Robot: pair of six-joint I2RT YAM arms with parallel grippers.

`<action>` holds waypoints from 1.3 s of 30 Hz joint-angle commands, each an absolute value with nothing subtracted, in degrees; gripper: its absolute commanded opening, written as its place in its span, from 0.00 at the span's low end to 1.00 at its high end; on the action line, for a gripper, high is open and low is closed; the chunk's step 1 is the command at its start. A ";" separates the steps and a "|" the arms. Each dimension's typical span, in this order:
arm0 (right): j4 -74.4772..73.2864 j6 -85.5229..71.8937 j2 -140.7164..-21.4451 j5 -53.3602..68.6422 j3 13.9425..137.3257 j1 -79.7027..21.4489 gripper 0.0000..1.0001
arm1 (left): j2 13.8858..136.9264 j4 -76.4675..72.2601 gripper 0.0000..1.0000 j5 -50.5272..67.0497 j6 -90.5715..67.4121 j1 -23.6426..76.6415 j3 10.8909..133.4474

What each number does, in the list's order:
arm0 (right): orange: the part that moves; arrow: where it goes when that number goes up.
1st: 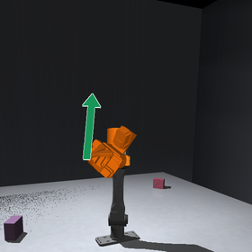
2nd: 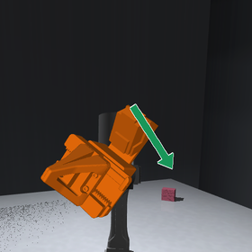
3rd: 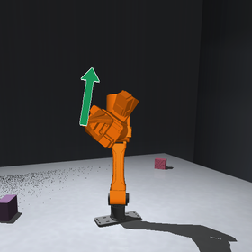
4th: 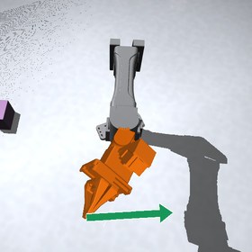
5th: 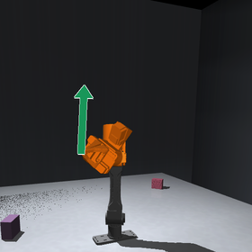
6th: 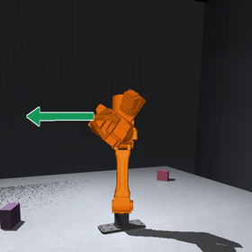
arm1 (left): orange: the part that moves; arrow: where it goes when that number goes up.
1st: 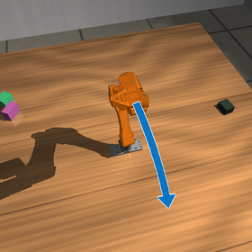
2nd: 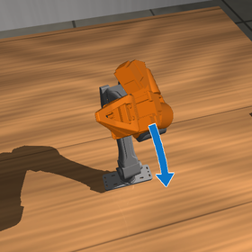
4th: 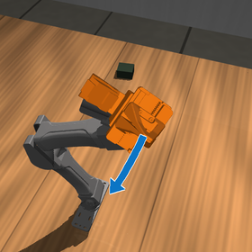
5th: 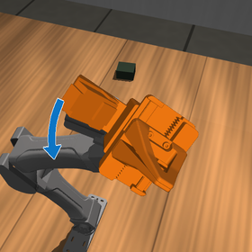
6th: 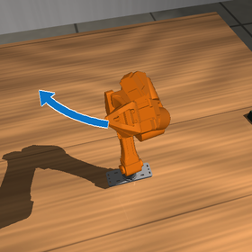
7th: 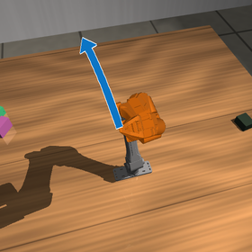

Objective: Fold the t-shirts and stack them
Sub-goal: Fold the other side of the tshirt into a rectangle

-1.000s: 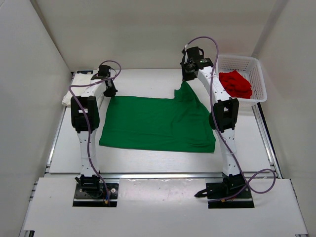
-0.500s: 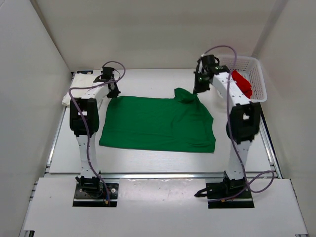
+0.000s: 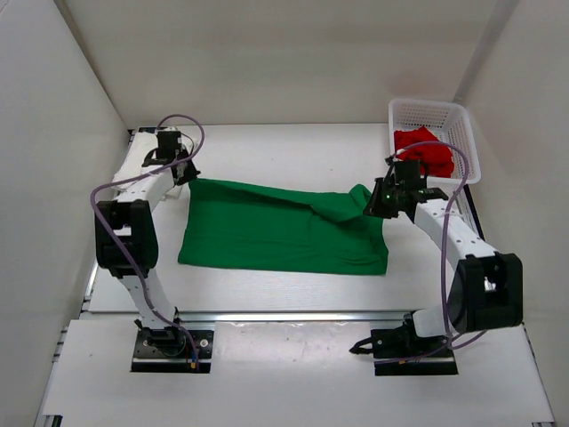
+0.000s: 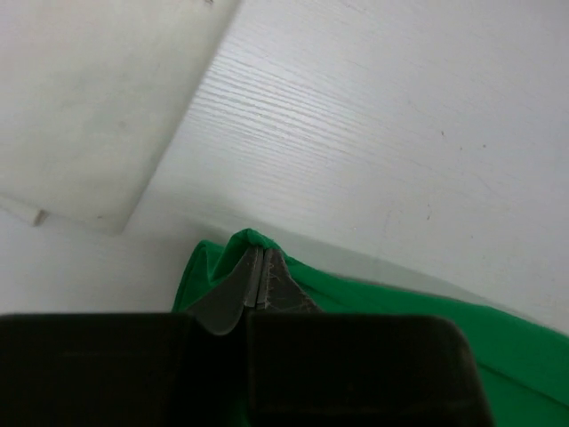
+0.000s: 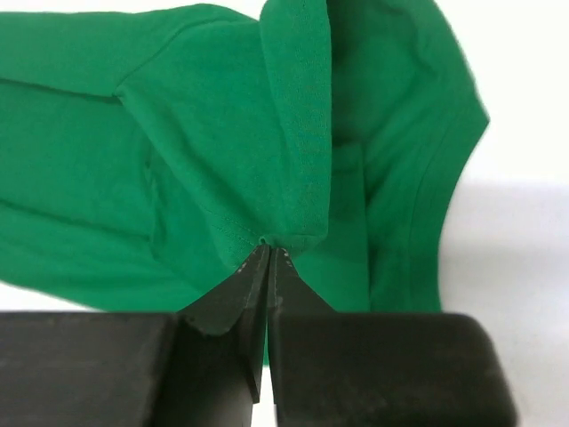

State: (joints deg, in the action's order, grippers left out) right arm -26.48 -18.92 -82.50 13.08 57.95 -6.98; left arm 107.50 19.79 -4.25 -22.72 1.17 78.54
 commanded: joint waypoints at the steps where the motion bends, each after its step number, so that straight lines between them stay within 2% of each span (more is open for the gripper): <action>1: -20.83 -20.39 -75.69 15.29 55.82 -6.33 0.00 | 100.12 16.18 0.00 -2.56 -22.50 0.26 75.16; 10: -25.57 -20.74 -62.59 17.31 52.30 -6.95 0.00 | 88.69 12.75 0.00 -1.76 -23.03 0.00 65.39; 15: -26.19 -21.97 -58.89 16.26 42.99 -6.15 0.00 | 85.96 12.22 0.00 -2.82 -22.58 0.00 58.12; 21: -29.35 -23.82 -55.64 9.84 35.43 -6.86 0.00 | 90.96 18.09 0.03 -3.00 -21.01 -1.85 57.91; 25: -30.94 -24.87 -53.53 8.71 31.29 -6.32 0.00 | 94.48 19.42 0.18 -0.71 -21.00 -1.58 57.66; 29: -32.61 -24.26 -52.82 0.89 32.78 -8.27 0.00 | 92.12 17.93 0.57 0.96 -22.93 -2.98 56.52; 33: -32.17 -23.73 -51.77 2.28 32.96 -7.56 0.01 | 85.01 14.16 0.55 3.33 -26.36 -4.83 53.01; 35: -32.17 -22.77 -51.94 2.73 33.22 -8.34 0.09 | 81.84 12.66 0.51 3.87 -26.89 -5.01 51.78; 37: -32.69 -22.94 -51.42 0.10 34.18 -9.66 0.23 | 77.81 11.52 0.46 4.57 -27.77 -3.09 50.63; 39: -33.84 -23.03 -50.19 -4.80 36.38 -13.43 0.27 | 75.24 10.20 0.45 4.22 -28.56 -0.81 49.31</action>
State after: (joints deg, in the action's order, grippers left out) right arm -33.98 -23.64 -52.42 1.50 32.05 -9.91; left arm 80.49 14.35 2.17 -26.46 -3.81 50.72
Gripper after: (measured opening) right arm 0.251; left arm 0.453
